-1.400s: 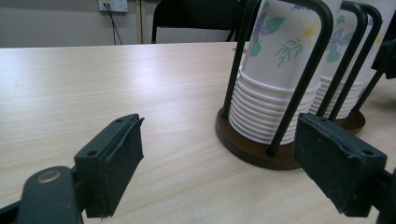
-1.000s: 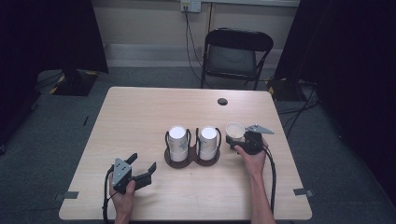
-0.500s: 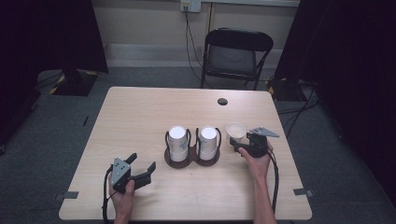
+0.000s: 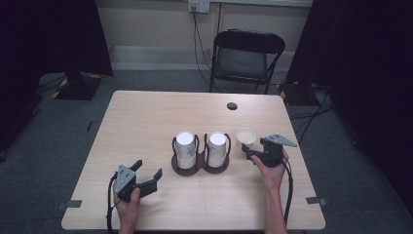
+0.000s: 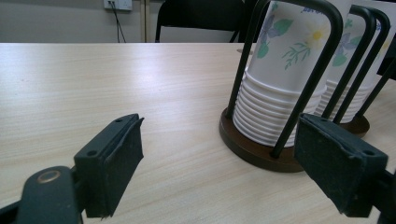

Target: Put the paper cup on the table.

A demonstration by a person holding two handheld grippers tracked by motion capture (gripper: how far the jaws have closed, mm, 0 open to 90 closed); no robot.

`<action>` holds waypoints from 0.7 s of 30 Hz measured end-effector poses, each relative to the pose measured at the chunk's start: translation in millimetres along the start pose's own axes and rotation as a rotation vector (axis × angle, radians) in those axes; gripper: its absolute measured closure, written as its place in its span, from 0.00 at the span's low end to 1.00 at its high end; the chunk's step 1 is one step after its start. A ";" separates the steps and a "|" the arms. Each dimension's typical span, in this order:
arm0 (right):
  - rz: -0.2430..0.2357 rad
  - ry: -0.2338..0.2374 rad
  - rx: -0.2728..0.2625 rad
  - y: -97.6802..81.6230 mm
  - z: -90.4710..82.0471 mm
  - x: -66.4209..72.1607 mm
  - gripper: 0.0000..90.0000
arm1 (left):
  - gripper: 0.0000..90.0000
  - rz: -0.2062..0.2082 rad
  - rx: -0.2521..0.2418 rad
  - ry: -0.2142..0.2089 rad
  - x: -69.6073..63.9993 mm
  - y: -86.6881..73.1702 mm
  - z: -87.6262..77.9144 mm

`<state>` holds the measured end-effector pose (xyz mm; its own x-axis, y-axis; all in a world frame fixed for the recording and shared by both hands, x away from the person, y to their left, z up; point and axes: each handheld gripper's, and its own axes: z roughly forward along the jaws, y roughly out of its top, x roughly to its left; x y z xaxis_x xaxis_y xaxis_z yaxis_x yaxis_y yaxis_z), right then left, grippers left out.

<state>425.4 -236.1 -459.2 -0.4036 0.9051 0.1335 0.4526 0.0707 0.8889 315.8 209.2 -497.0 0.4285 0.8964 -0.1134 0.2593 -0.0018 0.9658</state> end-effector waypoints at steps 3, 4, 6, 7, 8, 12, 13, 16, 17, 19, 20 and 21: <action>-0.001 -0.002 -0.016 -2.4 -6.7 3.1 0.15 | 0.17 0.005 0.000 -0.001 -0.3 0.0 -0.1; -0.001 -0.003 -0.021 -3.6 -8.8 4.2 0.16 | 0.17 0.005 0.000 -0.002 -0.3 0.0 -0.1; 0.017 -0.002 -0.029 -6.6 -11.8 7.0 0.18 | 0.17 0.005 0.000 0.000 -0.3 0.0 -0.1; 0.016 -0.002 -0.032 -7.7 -12.6 8.1 0.20 | 0.17 0.005 0.000 0.000 -0.3 0.0 -0.1; 0.011 0.005 -0.040 -9.2 -13.7 9.9 0.21 | 0.17 0.004 0.000 -0.001 -0.4 -0.1 -0.2; 0.011 0.007 -0.048 -13.5 -17.9 17.4 0.21 | 0.17 -0.005 0.002 0.001 0.2 0.0 0.1; 0.011 0.003 -0.048 -14.0 -19.2 18.5 0.21 | 0.17 -0.008 0.001 -0.003 0.7 0.1 0.1; 0.015 -0.013 -0.062 -16.1 -25.5 22.7 0.21 | 0.17 -0.009 0.001 -0.003 1.1 0.1 -0.1; 0.014 -0.015 -0.067 -16.9 -27.1 23.4 0.21 | 0.17 -0.009 0.001 -0.002 0.8 0.0 0.0; 0.016 -0.021 -0.072 -19.9 -32.1 26.1 0.21 | 0.17 -0.008 0.001 -0.001 0.6 0.0 0.1; 0.009 -0.019 -0.074 -21.6 -34.0 27.9 0.21 | 0.17 -0.008 0.001 -0.001 0.6 0.0 0.1; 0.004 -0.021 -0.078 -22.8 -35.1 29.2 0.21 | 0.17 -0.008 0.000 -0.002 0.7 0.0 0.0</action>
<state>375.4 -226.0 -460.1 -0.3851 0.9139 0.1286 0.3904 0.0351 0.9200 316.1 209.9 -497.1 0.4280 0.8956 -0.1215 0.2629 0.0052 0.9648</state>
